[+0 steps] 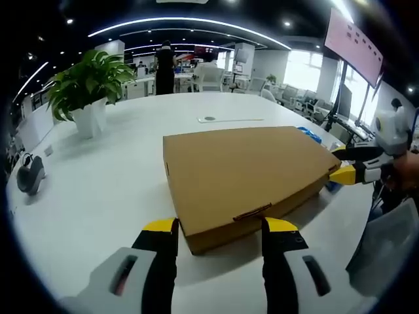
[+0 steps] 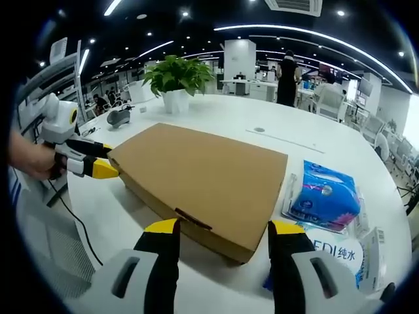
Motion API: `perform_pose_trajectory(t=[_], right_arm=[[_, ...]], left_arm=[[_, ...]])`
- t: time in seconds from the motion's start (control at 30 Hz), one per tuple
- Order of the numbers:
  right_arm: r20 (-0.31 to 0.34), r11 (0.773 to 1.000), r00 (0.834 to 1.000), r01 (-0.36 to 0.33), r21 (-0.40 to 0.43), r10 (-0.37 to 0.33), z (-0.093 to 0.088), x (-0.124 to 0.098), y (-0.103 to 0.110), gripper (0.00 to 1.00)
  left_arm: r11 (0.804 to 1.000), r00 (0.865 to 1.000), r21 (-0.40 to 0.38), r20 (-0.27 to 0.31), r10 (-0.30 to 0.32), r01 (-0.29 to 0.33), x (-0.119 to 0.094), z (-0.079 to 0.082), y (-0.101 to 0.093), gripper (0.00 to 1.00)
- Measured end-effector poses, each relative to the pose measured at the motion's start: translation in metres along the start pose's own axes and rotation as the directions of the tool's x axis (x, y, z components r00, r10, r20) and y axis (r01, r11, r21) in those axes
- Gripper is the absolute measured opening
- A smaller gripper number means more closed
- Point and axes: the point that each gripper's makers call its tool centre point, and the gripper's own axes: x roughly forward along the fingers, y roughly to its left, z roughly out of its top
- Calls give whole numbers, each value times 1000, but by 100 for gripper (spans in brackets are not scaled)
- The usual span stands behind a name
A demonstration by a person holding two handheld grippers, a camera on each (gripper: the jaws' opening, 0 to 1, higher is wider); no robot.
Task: Operate the shoe box by opening the lid, removing the specified soft item, and placing it in the target area until the item is outside and the box remains undamaged.
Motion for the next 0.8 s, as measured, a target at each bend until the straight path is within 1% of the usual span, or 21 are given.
perform_pose_trajectory(t=[0.2,0.53,0.63,0.8], right_arm=[[-1,1000,1000,12,10,-12,0,0,-7,53],[-5,1000,1000,20,7,-20,3,5,-18,53],[-13,1000,1000,24,-11,-24,2,5,-21,53],[-19,999,999,27,-18,-28,3,7,-24,53]], left_arm=[[1000,1000,24,-9,2,-2,7,3,-4,51],[1000,1000,21,-3,0,0,17,10,-6,51],[1000,1000,22,-1,-2,2,19,11,-7,51],[1000,1000,2,-2,-8,8,21,12,-8,51]])
